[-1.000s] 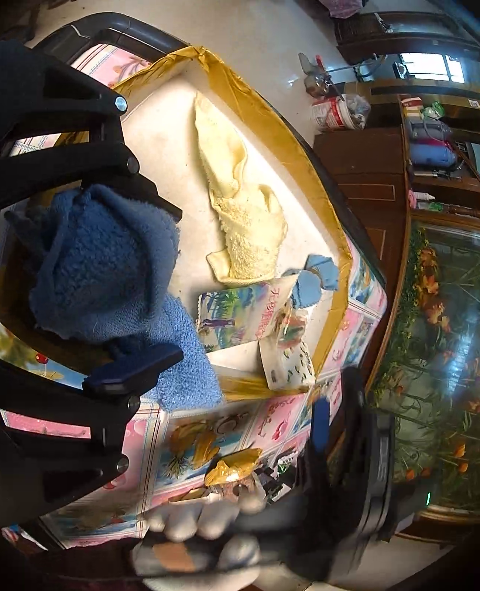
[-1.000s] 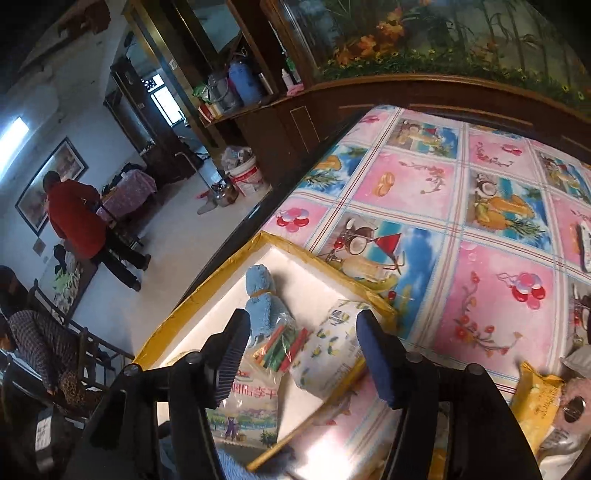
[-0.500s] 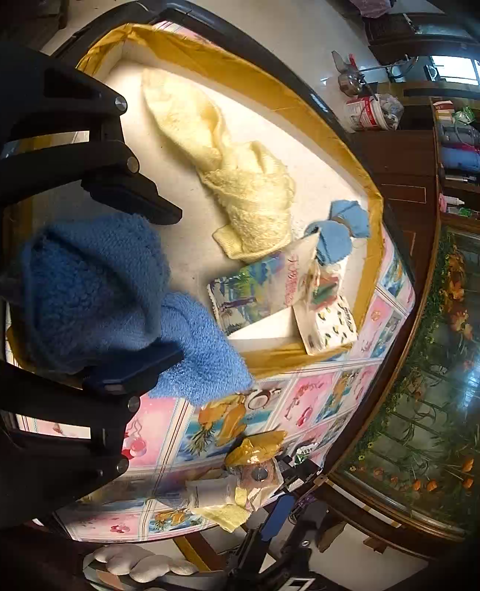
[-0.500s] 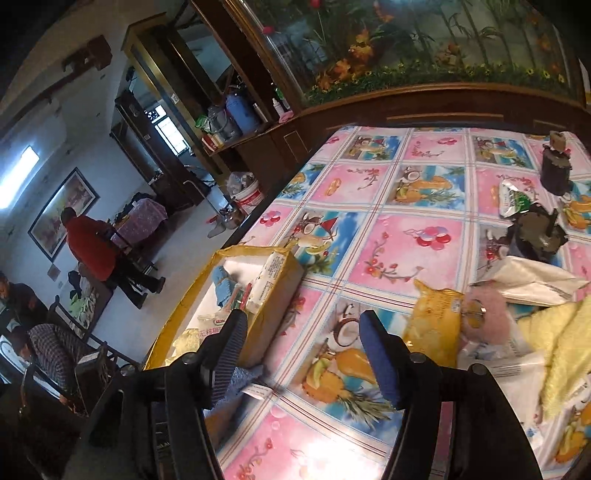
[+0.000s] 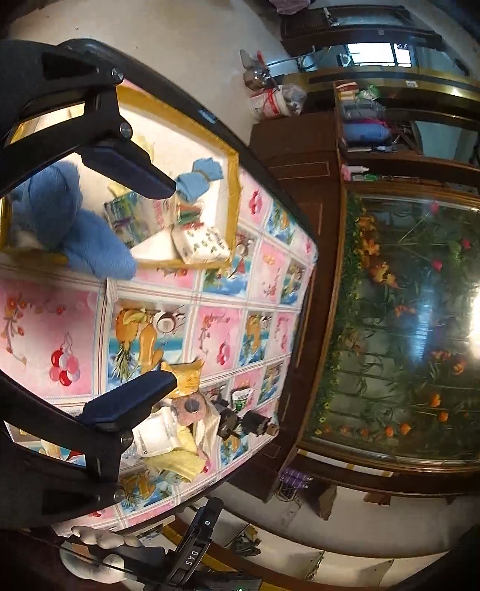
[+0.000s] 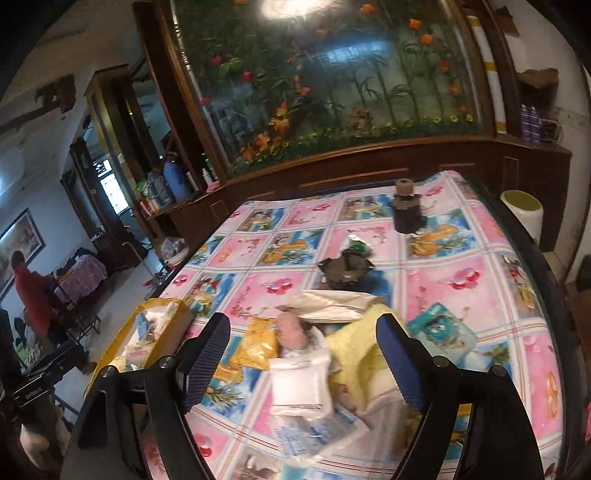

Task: Organize soft objects
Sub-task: 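Move both tools back toward the pile near the yellow snack bag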

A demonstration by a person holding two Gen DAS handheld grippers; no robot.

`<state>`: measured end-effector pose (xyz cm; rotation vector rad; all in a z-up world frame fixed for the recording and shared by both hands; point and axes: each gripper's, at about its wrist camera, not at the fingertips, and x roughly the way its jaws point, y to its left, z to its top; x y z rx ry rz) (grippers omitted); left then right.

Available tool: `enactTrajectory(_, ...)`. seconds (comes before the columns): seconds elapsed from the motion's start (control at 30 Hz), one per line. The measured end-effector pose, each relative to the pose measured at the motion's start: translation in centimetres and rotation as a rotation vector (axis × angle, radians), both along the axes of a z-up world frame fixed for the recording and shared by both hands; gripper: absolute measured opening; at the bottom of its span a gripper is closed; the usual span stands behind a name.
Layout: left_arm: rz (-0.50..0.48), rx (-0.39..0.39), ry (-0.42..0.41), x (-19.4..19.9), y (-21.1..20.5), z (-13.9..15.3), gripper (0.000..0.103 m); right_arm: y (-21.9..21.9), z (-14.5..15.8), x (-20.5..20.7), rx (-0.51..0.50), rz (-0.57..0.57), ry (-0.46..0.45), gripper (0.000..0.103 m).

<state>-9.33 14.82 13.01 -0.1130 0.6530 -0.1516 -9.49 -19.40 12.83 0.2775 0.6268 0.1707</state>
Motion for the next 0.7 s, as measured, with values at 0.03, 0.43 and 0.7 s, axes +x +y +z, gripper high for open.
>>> enactTrajectory(0.03, -0.023, -0.014, 0.023, 0.7, -0.7, -0.6, 0.095, -1.0, -0.6, 0.1, 0.009, -0.023, 0.016, 0.083)
enactTrajectory(0.43, -0.133, -0.021, 0.222, 10.2, -9.4, -6.9, 0.094, -6.1, -6.6, 1.4, 0.090, -0.121, 0.116, 0.084)
enactTrajectory(0.7, -0.157, 0.034, 0.261, 14.2, -13.8, -10.2, 0.094, -7.3, -8.2, 1.9, 0.129, -0.120, 0.134, 0.084)
